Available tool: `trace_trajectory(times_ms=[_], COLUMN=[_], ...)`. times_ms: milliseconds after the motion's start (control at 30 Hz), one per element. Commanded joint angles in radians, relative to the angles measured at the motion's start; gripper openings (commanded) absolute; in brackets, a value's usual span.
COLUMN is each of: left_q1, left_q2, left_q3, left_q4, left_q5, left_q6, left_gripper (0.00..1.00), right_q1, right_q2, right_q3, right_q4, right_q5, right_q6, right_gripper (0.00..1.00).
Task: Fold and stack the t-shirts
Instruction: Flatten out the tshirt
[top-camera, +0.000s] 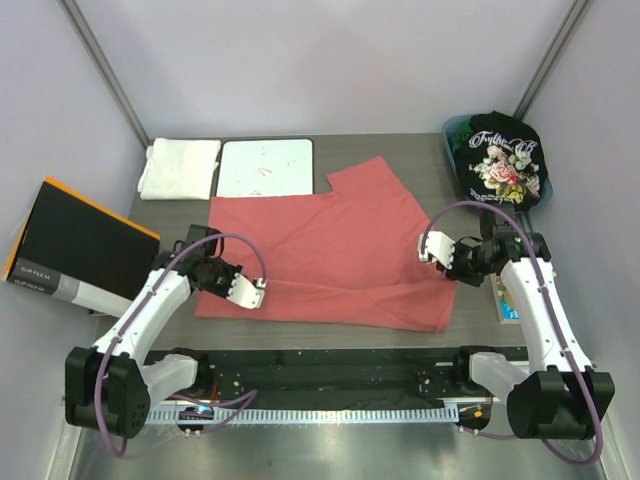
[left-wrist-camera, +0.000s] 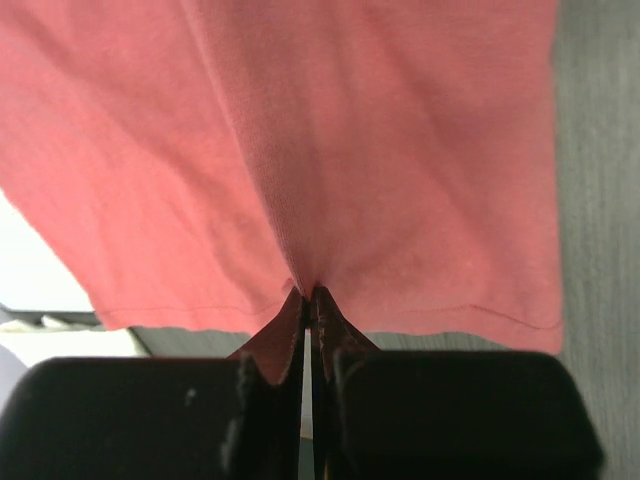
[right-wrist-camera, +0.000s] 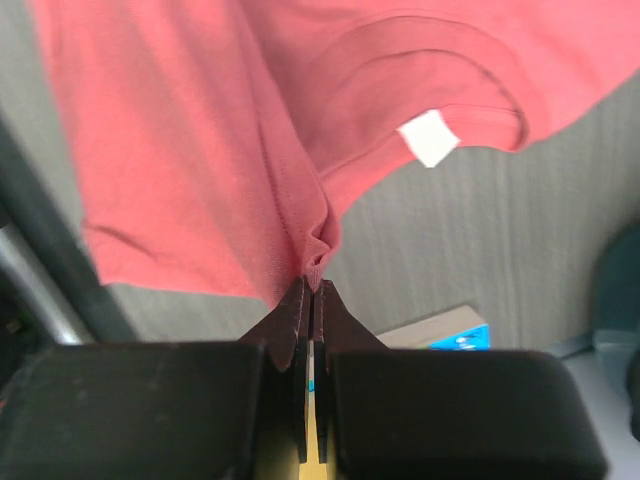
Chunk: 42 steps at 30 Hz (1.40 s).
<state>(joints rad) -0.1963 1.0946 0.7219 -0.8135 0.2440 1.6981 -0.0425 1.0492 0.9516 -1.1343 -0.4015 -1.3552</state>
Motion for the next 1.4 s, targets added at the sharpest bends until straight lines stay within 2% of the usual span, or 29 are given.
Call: trace_trajectory(times_ms=[0,167,567,733,967,1200,1267,1367], left_q1=[0.005,0.005,0.008,0.029,0.034,0.028,0.029,0.029], left_q2=[0.030,0.060,0.125,0.175,0.202,0.226,0.241,0.267], left_q3=[0.042,0.057,0.071,0.149,0.303,0.228,0.215,0.211], left_q4=[-0.095,-0.112,0.002,0.030,-0.137,-0.148,-0.147,-0.101], left_q5=[0.023,-0.006,-0.124,-0.175,-0.189,-0.233,-0.235,-0.298], left_q6=[0.041,0.060,-0.005,-0.021,-0.028,0.009,0.008,-0.012], left_gripper=[0.00,0.00,0.00,0.00,0.00,0.00,0.00,0.00], right_q1=[-0.002,-0.002,0.024,0.038,0.043,0.043,0.075,0.079], right_q2=[0.014,0.077,0.212,0.265,0.314,0.345,0.348,0.339], right_q3=[-0.022,-0.021,0.042,0.078,0.119,0.128,0.128,0.119], right_q4=[0.241,0.404,0.541,0.573,0.587,0.633,0.650,0.700], right_q5=[0.038,0.032,-0.008,-0.013,-0.017,-0.019,-0.013,0.015], right_q6=[0.079,0.111,0.105,0.100,0.087,0.100,0.107,0.128], right_gripper=[0.01,0.01,0.01,0.01,0.01,0.01,0.01,0.01])
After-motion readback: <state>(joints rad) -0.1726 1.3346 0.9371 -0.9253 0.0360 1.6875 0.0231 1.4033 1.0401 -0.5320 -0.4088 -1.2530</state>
